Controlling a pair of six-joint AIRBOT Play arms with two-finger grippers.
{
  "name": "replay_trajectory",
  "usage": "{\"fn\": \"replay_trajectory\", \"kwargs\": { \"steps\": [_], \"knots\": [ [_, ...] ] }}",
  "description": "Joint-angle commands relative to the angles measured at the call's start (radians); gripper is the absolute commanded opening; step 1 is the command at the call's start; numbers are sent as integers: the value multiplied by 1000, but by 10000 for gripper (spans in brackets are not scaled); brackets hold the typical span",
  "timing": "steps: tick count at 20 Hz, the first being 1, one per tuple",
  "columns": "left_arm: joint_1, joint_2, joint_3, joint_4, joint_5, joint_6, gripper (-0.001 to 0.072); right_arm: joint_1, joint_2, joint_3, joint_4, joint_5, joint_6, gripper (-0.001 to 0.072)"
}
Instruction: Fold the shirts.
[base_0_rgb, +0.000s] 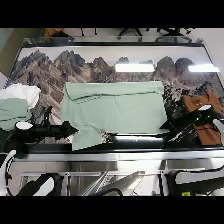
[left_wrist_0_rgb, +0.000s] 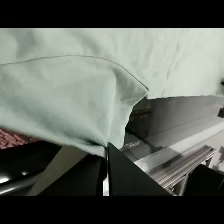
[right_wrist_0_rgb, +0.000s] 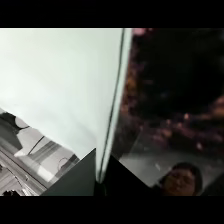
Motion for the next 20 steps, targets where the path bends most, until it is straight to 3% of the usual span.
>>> {"fn": "replay_trajectory", "kwargs": {
  "steps": [1, 3, 6, 10, 15, 20],
  "knots": [
    [0, 176, -1, 188, -137, -114, 11, -4, 108, -10, -213, 35, 204, 18],
    [0, 299, 0, 276, -243, -174, 11, -4, 184, -36, -298, 68, 283, 18],
    [10, 473, 0, 248, -301, -214, 12, -4, 290, -56, -298, 125, 299, 18],
    [10, 534, 39, 241, -167, -218, 12, -2, 369, -49, -201, 45, 254, 18],
    [-75, 158, 273, 240, 16, -118, 14, 0, 254, 64, 161, -199, 48, 19],
    [-187, -348, 668, 245, 37, -78, 15, 76, -7, 246, 223, -320, -47, 19]
  ]
}}
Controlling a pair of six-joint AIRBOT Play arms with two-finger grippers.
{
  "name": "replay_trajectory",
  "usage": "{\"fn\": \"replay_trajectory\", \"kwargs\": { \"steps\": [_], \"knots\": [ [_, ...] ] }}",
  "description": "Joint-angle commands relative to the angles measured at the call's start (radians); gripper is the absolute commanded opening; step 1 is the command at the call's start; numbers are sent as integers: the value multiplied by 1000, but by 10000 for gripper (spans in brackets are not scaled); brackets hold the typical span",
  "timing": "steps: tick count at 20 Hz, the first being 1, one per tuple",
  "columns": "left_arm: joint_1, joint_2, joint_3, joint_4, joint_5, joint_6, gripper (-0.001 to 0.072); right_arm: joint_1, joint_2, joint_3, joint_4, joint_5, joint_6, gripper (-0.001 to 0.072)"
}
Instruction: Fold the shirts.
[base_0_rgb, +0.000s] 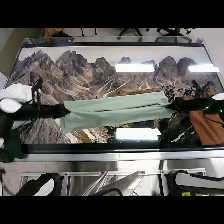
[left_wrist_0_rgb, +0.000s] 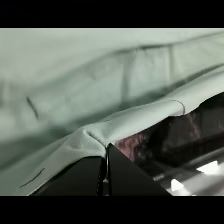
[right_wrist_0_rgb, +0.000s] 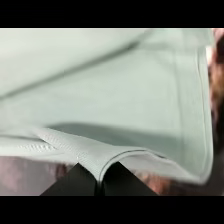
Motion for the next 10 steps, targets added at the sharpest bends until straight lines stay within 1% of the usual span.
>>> {"fn": "replay_trajectory", "kwargs": {
  "steps": [1, 4, 5, 7, 8, 9, 10],
  "knots": [
    [-64, -339, 271, 9, 29, 30, 14, 48, -174, 112, 68, -116, -84, 19],
    [-60, -518, 422, 10, 48, 30, 14, 70, -290, 153, 80, -153, -144, 25],
    [-55, -554, 456, 11, 58, 31, 15, 70, -310, 158, 96, -162, -167, 25],
    [-52, -616, 529, 11, 41, 41, 19, 63, -319, 171, 99, -167, -181, 26],
    [-46, -641, 568, 10, 20, 40, 23, 55, -318, 185, 97, -164, -183, 77],
    [-45, -662, 608, 10, -5, 37, 283, 43, -315, 204, 87, -158, -183, 204],
    [-45, -681, 649, 11, -28, 25, 699, 29, -314, 231, 69, -150, -183, 274]
  ]
}}
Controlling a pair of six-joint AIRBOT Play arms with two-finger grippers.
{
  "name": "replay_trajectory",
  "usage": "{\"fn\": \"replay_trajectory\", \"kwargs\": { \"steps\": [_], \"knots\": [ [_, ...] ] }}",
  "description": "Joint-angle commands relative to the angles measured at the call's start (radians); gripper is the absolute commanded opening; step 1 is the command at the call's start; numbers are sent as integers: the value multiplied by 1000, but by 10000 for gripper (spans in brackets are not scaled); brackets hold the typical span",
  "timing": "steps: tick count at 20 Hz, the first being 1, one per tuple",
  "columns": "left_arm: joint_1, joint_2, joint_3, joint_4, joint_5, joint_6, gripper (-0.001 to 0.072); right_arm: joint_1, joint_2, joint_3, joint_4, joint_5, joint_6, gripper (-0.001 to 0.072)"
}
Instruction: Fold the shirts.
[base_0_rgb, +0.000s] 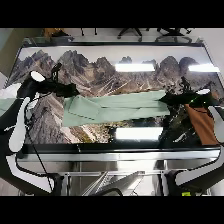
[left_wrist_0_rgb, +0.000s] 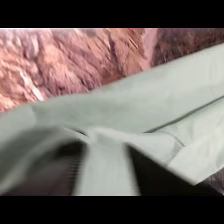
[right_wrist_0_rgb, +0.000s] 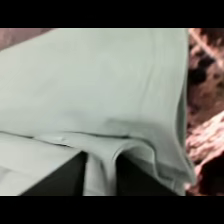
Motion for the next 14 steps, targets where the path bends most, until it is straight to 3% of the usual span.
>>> {"fn": "replay_trajectory", "kwargs": {
  "steps": [1, 3, 9, 14],
  "knots": [
    [6, -92, 150, 0, -69, -18, 697, -30, -17, 71, -34, -1, -24, 287],
    [11, -96, 216, -1, -96, -25, 697, -47, -17, 95, -65, -5, -24, 495],
    [10, -94, 326, -3, -158, -62, 697, -47, -74, 96, -110, -13, -24, 500],
    [1, -94, 330, -11, -183, -88, 697, -45, -150, 96, -63, 97, -50, 496]
  ]
}}
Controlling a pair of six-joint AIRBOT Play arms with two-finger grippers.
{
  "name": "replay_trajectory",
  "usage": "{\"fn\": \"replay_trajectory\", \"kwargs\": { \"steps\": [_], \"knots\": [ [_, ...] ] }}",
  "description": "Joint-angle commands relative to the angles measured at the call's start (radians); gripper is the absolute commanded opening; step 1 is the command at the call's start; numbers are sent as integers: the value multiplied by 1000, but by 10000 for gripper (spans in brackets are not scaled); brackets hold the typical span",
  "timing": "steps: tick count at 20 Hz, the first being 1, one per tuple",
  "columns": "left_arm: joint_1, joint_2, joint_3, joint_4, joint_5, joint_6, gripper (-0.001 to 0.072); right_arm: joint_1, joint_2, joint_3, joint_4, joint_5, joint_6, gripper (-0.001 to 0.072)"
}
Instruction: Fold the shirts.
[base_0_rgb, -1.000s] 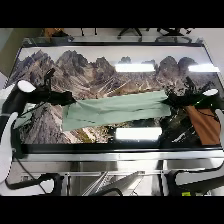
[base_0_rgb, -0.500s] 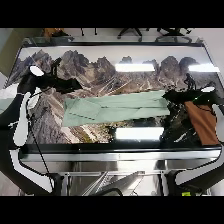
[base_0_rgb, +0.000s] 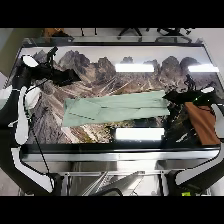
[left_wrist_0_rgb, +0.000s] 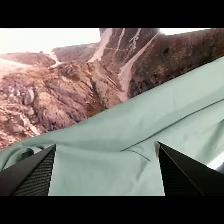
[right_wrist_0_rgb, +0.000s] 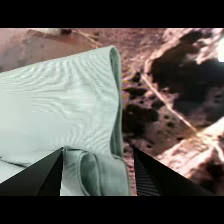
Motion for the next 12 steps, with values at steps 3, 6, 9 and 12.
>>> {"fn": "replay_trajectory", "kwargs": {
  "steps": [3, 6, 9, 12],
  "knots": [
    [-46, -1, 10, -4, -17, -19, 696, 3, -71, -2, 79, 161, -50, 311],
    [-100, -1, 10, -4, 13, -20, 683, 3, -71, 6, 151, 227, -89, 19],
    [-168, -7, 10, -3, 60, -18, 13, -1, -54, 75, 183, 312, -60, 18],
    [-281, -71, 10, -4, 111, -19, 15, -1, 5, 169, 183, 401, 8, 17]
  ]
}}
